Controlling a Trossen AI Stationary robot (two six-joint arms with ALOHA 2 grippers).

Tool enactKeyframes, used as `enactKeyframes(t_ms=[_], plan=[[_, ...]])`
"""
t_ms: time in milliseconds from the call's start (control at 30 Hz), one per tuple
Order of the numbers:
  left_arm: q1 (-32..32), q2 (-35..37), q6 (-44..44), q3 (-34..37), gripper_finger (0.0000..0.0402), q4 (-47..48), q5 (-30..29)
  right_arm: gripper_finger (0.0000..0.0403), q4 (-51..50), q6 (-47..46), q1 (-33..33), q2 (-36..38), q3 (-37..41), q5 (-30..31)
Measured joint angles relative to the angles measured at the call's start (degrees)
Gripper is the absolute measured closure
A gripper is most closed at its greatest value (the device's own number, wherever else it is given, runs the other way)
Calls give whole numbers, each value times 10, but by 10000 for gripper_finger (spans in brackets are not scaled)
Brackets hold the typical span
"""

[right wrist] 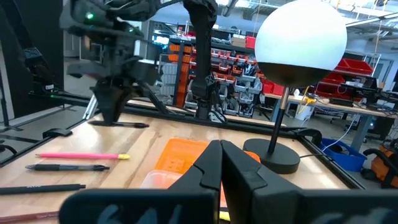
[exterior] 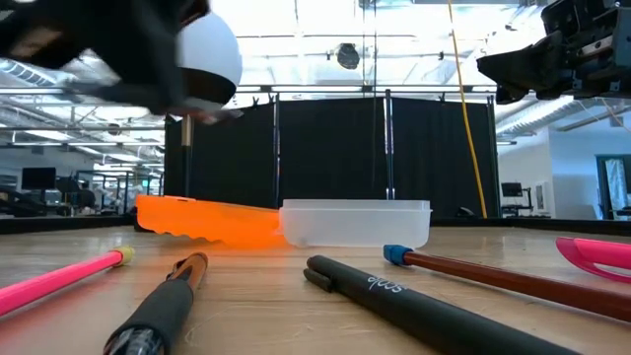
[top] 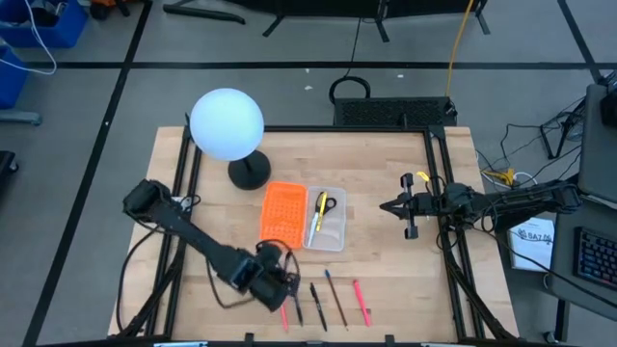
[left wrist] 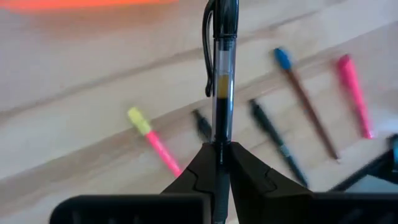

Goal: Pick & place school supplies into a supply box
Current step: Put the left transparent pen into the orange supply box

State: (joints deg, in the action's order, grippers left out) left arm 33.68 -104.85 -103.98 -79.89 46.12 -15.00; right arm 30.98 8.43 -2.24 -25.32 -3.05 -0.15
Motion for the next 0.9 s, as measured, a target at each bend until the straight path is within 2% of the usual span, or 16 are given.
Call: enactKeyframes(t_ms=[233, 400, 767, 900], plan=[[-82, -4, 127, -1, 375, -124, 50, 403, -10, -2, 0, -2, 0, 0], [-135, -7, 208, -1, 375, -178, 66, 403, -13, -2, 0, -3, 0, 0], [-236, -6, 304, -1, 376, -184, 118, 403, -21, -2, 0, -5, 0, 0], [-267, -11, 302, -1, 376, -154, 137, 403, -21, -2, 0, -5, 0, 0]])
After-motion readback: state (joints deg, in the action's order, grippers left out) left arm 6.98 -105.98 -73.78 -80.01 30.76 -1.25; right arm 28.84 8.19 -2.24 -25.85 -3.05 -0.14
